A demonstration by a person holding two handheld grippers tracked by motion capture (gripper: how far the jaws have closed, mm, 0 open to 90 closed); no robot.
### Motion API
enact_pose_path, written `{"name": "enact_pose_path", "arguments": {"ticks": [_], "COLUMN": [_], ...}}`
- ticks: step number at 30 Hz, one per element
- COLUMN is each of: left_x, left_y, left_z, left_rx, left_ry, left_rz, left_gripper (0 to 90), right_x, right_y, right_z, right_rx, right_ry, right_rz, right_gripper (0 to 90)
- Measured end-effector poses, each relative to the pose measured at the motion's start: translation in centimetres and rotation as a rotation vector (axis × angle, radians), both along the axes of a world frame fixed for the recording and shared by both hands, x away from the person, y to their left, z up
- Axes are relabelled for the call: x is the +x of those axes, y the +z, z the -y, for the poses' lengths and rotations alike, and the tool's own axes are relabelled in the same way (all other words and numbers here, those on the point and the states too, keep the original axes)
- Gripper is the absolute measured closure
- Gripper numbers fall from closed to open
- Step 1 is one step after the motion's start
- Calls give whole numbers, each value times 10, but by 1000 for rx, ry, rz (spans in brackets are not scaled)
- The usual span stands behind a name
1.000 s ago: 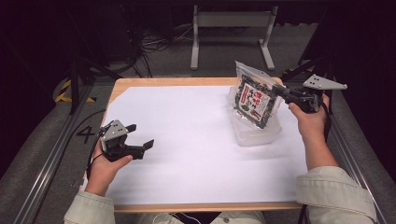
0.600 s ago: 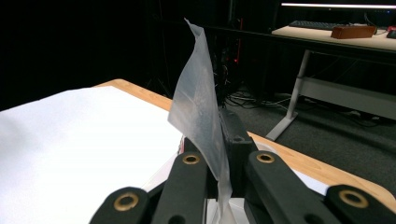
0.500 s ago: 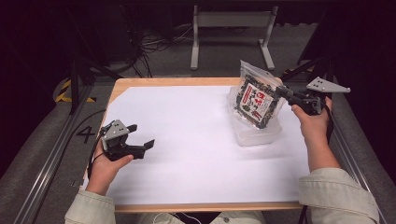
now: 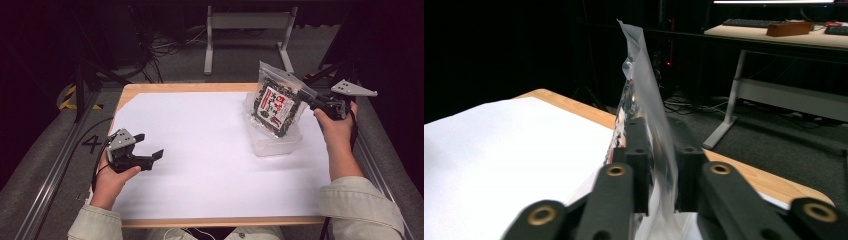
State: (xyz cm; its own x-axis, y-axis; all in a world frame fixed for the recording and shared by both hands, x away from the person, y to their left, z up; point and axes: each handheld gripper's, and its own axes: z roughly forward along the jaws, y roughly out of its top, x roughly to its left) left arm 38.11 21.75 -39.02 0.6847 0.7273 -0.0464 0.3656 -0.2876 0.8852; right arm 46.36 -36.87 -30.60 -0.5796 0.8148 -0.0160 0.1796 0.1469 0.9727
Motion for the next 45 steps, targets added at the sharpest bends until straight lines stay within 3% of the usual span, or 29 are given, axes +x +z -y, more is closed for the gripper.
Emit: {"name": "enact_pose_path", "arguments": {"ticks": [8, 12, 13, 14, 18, 23, 30, 34, 45], "left_x": [0, 1, 0, 1, -1, -5, -12, -17, -24], "left_y": [0, 0, 0, -1, 0, -3, -2, -2, -1], "left_z": [0, 1, 1, 1, 2, -2, -6, -6, -7], "left_rx": [-4, -1, -4, -5, 1, -9, -23, -24, -56], "left_ry": [1, -2, -2, -3, -11, -9, -15, -22, -47], "left_rz": [0, 0, -3, -4, -5, -9, -4, -5, -2], "left_gripper": [102, 102, 102, 102, 100, 101, 102, 109, 108], "right_x": [-1, -4, -4, -8, -17, -30, -57, -71, -92], "right_y": [2, 3, 3, 4, 6, 9, 16, 16, 3], "right_z": [1, 2, 2, 1, -1, 0, -10, -20, -44], "right_rx": [25, 53, 53, 70, 86, 92, 24, -1, -40], "right_ry": [-23, -18, -18, -18, -17, -19, 10, 47, 180], "right_rz": [1, -7, -7, -6, 0, 5, 5, 9, -42], "right_gripper": [577, 393, 393, 316, 223, 201, 207, 211, 201]}}
